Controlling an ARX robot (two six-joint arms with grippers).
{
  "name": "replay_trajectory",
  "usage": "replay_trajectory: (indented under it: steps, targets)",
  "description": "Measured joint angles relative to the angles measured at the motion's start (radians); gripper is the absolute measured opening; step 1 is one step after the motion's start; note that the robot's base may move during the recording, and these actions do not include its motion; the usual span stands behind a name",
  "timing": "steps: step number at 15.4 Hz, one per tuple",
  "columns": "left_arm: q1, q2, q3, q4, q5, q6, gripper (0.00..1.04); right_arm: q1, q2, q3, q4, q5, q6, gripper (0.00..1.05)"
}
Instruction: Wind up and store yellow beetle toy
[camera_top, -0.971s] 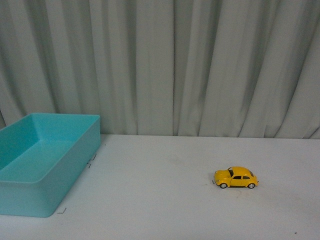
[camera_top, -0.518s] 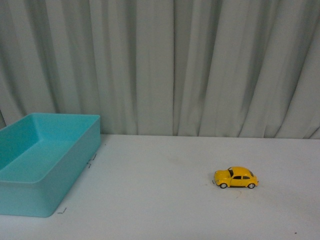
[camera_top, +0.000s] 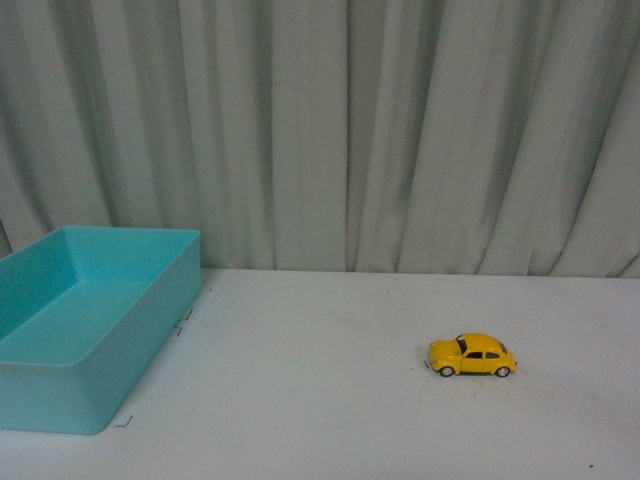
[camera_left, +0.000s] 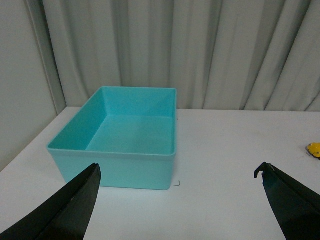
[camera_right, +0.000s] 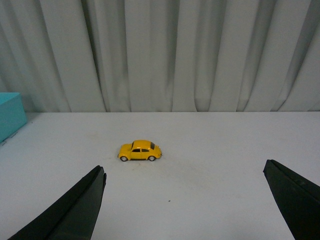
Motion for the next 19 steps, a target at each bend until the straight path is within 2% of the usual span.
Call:
replay_trajectory:
  steps: [19]
  targets:
    - [0.000, 0.000, 0.000, 0.000, 0.000, 0.000, 0.98, 0.000, 0.000, 0.000, 0.000, 0.000, 0.000, 0.98]
